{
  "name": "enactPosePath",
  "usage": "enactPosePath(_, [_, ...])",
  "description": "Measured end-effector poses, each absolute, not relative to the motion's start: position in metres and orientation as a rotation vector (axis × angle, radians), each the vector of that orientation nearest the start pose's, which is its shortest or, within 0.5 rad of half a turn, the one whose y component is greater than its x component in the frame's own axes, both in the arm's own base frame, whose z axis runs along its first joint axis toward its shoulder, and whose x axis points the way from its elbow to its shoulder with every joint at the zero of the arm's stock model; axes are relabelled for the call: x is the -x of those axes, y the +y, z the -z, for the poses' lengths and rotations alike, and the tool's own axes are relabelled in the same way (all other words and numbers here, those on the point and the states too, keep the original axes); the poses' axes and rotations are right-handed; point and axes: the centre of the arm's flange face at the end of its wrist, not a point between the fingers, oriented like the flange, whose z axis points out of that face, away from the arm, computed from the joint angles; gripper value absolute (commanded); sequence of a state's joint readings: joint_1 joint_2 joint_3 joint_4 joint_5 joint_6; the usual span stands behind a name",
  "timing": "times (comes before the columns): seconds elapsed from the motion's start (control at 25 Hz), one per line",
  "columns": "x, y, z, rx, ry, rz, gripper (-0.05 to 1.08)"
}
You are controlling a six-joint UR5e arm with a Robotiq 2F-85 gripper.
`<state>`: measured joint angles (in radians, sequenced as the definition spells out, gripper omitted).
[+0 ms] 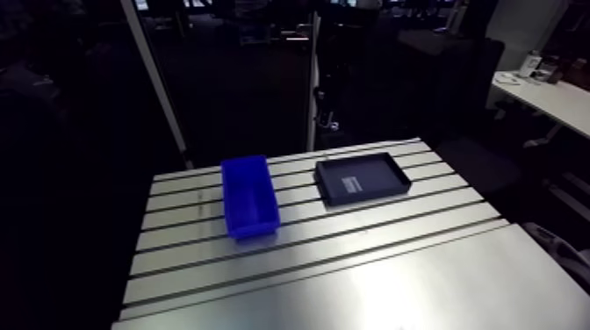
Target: Pick up the M10 bolt from the tray and put it into the blue bin.
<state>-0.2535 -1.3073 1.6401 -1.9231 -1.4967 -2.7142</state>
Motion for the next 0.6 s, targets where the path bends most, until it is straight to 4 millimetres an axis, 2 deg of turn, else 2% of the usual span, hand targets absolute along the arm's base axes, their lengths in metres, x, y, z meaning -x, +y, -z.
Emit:
enactPosePath(0.24, [0.599,-0.026,-0.355,1.562,2.769,0.097,1.05])
enactPosePath(0.6, [0.593,-0.065,-0.353,1.719,2.634,0.129,1.05])
